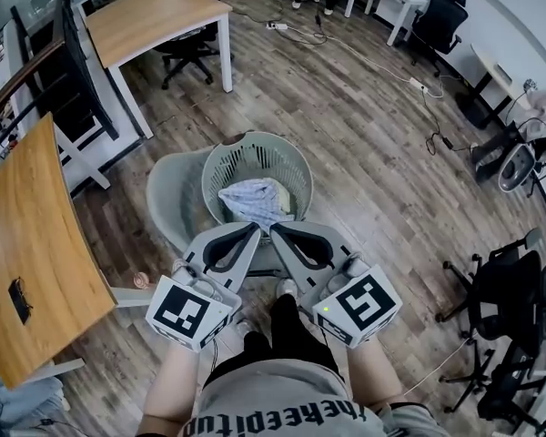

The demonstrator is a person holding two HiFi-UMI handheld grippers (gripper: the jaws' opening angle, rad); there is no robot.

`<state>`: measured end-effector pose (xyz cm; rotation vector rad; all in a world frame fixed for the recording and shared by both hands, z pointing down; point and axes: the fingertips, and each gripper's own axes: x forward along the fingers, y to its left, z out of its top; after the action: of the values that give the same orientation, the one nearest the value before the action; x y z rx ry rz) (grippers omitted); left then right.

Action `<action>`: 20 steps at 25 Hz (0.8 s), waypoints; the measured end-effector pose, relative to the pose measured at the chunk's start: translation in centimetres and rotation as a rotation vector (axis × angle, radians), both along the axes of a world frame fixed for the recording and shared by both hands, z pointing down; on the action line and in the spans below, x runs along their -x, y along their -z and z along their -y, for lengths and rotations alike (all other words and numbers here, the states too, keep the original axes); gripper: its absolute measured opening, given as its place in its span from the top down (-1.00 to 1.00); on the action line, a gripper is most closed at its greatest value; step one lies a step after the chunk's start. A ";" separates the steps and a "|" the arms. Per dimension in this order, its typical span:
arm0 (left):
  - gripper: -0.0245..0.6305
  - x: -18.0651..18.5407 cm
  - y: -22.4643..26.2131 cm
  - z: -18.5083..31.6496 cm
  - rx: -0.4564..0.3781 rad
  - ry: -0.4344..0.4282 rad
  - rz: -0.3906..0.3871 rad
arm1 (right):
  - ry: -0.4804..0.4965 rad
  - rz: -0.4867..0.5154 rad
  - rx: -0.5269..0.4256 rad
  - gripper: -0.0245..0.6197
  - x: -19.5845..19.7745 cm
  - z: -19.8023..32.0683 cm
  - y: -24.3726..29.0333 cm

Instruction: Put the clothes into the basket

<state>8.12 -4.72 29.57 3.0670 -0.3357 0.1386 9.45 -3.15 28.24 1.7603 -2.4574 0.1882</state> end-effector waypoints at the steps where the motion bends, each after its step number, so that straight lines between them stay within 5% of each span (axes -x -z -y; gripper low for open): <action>1: 0.88 0.1 0.1 -0.2 -0.003 -0.002 -0.002 | -0.003 0.000 -0.005 0.90 0.1 -0.2 0.1; 20: 0.88 2.5 1.3 -2.4 -0.038 -0.026 -0.023 | -0.014 -0.017 -0.059 0.90 2.8 -2.4 1.3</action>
<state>5.60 -2.32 28.31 3.1085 -0.3010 0.0996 6.63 -0.77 26.95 1.7953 -2.4635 0.1023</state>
